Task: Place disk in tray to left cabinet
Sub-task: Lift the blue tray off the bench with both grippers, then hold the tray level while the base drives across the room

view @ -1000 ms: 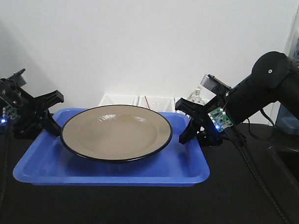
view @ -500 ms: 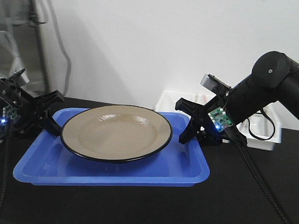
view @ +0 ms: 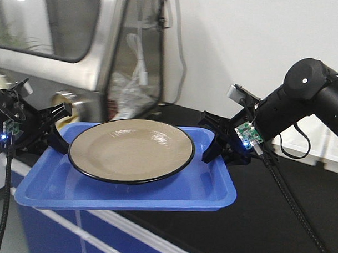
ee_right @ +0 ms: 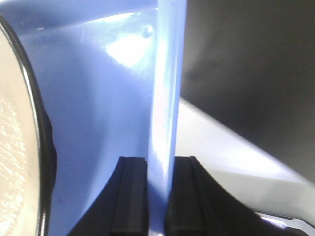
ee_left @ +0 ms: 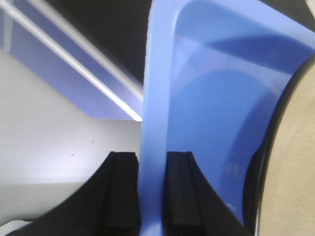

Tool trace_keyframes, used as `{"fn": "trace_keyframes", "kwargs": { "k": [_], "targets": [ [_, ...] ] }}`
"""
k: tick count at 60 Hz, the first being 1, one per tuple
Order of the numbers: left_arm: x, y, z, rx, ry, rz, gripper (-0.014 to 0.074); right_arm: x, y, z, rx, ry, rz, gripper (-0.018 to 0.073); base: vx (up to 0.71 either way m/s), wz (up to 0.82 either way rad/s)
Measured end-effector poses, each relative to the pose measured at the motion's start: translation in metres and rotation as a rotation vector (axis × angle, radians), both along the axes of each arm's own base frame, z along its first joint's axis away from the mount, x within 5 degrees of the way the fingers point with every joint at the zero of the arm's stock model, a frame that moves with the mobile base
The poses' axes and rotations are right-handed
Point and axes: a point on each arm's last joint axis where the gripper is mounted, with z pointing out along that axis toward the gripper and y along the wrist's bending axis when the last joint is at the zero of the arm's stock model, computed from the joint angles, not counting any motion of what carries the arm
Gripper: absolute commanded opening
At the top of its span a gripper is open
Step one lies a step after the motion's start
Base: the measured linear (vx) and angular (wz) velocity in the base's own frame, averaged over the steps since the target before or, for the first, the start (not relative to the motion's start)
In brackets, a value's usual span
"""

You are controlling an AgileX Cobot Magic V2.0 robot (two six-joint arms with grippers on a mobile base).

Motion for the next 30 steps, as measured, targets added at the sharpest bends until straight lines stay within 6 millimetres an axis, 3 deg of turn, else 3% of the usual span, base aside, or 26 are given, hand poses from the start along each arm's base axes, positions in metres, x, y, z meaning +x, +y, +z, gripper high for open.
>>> {"fn": "trace_keyframes", "kwargs": {
  "k": [30],
  "targets": [
    [0.0000,0.0000,0.0000,0.000,0.000,0.000,-0.0001,0.0000,0.0000,0.0000,0.000,0.000,0.000,-0.0006,-0.05,0.72]
  ]
}}
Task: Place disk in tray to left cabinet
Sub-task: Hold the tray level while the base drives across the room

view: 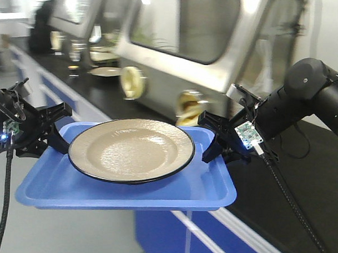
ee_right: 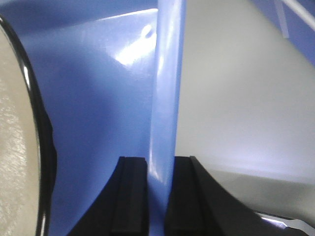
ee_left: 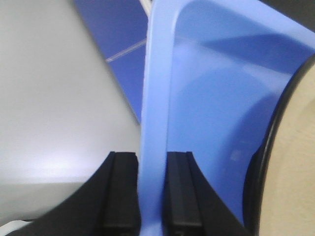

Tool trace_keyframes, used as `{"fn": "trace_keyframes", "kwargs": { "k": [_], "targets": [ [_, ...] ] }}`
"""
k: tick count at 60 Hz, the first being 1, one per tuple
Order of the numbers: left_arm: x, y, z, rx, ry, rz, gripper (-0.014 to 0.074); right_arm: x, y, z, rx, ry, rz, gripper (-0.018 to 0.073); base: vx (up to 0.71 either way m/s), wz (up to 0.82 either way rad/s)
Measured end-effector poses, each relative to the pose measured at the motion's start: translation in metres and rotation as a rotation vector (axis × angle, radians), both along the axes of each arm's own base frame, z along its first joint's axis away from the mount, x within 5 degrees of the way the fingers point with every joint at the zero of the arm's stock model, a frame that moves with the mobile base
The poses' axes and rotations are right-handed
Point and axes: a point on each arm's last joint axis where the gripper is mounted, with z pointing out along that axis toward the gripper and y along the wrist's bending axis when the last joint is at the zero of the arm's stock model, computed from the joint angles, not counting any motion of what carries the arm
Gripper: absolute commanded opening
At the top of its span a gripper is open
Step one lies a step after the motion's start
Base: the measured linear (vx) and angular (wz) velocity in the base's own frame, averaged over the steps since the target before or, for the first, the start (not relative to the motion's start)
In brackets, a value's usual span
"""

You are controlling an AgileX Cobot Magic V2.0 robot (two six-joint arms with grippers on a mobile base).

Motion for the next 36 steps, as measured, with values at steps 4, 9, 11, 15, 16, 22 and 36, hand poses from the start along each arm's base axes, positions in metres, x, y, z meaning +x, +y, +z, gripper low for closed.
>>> {"fn": "trace_keyframes", "kwargs": {
  "k": [4,9,11,15,16,22,36],
  "targets": [
    [0.0000,0.0000,0.0000,0.000,0.000,0.000,-0.0001,0.0000,0.0000,0.0000,0.000,0.000,0.000,-0.0006,0.00,0.85],
    [0.0000,0.0000,0.0000,0.000,0.000,0.000,-0.0001,0.0000,0.0000,0.0000,0.000,0.000,0.000,-0.0006,0.02,0.85],
    [0.0000,0.0000,0.0000,0.000,0.000,0.000,-0.0001,0.0000,0.0000,0.0000,0.000,0.000,0.000,-0.0006,0.03,0.83],
    [0.0000,0.0001,0.0000,0.001,0.000,0.000,-0.0001,0.0000,0.0000,0.0000,0.000,0.000,0.000,-0.0006,0.04,0.82],
    [0.0000,0.0001,0.0000,0.001,0.000,0.000,-0.0001,0.0000,0.0000,0.0000,0.000,0.000,0.000,-0.0006,0.05,0.79],
    [0.0000,0.0001,0.0000,0.001,0.000,0.000,-0.0001,0.0000,0.0000,0.0000,0.000,0.000,0.000,-0.0006,0.07,0.73],
    [0.0000,0.0001,0.0000,0.001,0.000,0.000,-0.0001,-0.0001,0.0003,0.0000,0.000,0.000,0.001,-0.0006,0.12,0.56]
  ]
}}
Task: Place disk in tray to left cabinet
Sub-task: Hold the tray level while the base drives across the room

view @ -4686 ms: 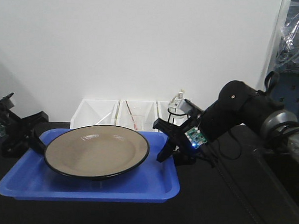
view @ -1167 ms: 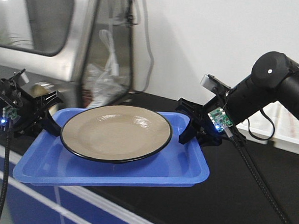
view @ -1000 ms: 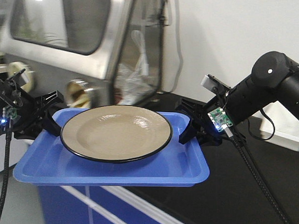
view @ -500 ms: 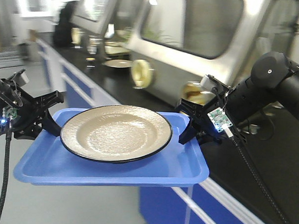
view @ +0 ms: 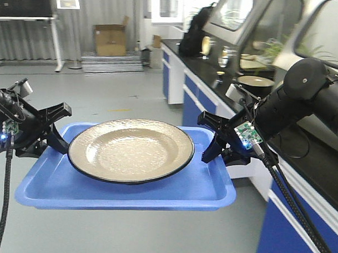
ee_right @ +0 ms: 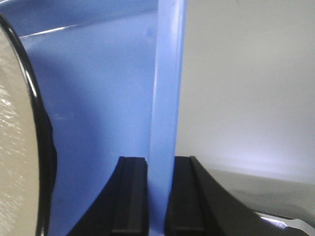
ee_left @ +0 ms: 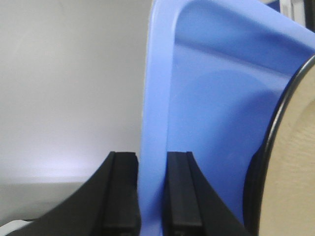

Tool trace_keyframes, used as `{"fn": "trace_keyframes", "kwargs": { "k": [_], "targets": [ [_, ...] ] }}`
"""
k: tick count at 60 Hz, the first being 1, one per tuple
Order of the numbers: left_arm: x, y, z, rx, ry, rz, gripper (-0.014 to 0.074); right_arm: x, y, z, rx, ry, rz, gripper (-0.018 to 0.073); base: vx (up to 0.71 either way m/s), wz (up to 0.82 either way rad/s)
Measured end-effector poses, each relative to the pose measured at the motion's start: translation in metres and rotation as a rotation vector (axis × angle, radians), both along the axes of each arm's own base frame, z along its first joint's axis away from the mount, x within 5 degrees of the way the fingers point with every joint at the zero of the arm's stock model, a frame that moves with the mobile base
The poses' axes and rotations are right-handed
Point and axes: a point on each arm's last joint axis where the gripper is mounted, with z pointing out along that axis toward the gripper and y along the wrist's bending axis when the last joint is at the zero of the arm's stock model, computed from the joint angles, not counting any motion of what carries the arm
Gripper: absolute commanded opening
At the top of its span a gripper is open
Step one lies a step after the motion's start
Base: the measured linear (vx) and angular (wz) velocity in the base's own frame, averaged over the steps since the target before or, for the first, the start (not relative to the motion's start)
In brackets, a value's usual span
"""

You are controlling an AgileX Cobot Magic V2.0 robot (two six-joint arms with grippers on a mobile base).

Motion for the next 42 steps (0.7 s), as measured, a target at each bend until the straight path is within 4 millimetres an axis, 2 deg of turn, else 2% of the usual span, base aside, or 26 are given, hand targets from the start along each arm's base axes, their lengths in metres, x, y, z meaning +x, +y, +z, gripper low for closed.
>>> {"fn": "trace_keyframes", "kwargs": {
  "k": [23,42],
  "targets": [
    [0.0000,0.0000,0.0000,0.000,0.000,0.000,-0.0001,-0.0001,0.0000,0.0000,0.000,0.001,0.000,-0.0006,0.18,0.39],
    [0.0000,0.0000,0.0000,0.000,0.000,0.000,-0.0001,-0.0002,0.0000,-0.0001,-0.001,0.002,0.001,-0.0006,0.27,0.26]
  ]
}}
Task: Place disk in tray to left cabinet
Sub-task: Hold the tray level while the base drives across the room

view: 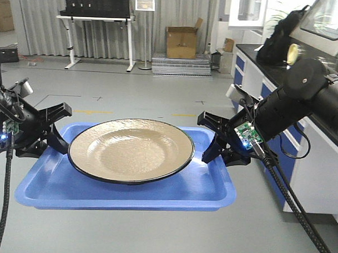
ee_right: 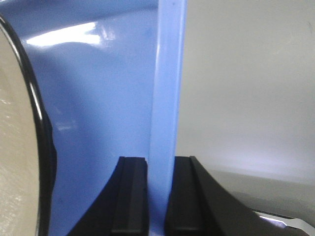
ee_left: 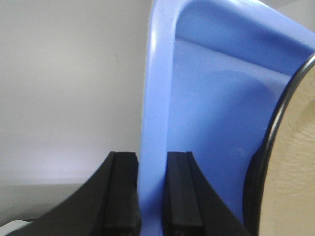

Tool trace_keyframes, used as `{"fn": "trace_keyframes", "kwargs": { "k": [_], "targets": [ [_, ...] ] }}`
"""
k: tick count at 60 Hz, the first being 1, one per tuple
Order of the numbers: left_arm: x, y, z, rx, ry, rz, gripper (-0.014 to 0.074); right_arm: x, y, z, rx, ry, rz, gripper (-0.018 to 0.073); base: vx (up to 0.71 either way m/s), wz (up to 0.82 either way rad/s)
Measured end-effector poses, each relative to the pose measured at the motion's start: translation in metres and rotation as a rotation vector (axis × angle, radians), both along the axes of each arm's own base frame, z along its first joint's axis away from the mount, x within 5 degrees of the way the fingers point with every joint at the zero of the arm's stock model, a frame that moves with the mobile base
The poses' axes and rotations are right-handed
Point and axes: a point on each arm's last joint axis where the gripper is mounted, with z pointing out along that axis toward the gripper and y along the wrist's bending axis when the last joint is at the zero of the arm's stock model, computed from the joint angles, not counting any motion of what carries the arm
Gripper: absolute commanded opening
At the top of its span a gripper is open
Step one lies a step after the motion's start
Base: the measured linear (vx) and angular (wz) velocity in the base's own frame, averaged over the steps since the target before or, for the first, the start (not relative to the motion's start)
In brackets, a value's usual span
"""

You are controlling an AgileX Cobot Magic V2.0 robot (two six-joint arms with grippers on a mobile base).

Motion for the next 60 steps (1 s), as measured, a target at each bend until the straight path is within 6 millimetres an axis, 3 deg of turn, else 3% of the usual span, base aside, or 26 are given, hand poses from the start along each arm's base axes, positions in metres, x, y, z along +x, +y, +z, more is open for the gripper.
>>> {"fn": "trace_keyframes", "kwargs": {
  "k": [60],
  "targets": [
    [-0.0001,0.0000,0.0000,0.000,0.001,0.000,-0.0001,-0.0001,0.0000,0.0000,0.000,0.001,0.000,-0.0006,0.46,0.07]
  ]
}}
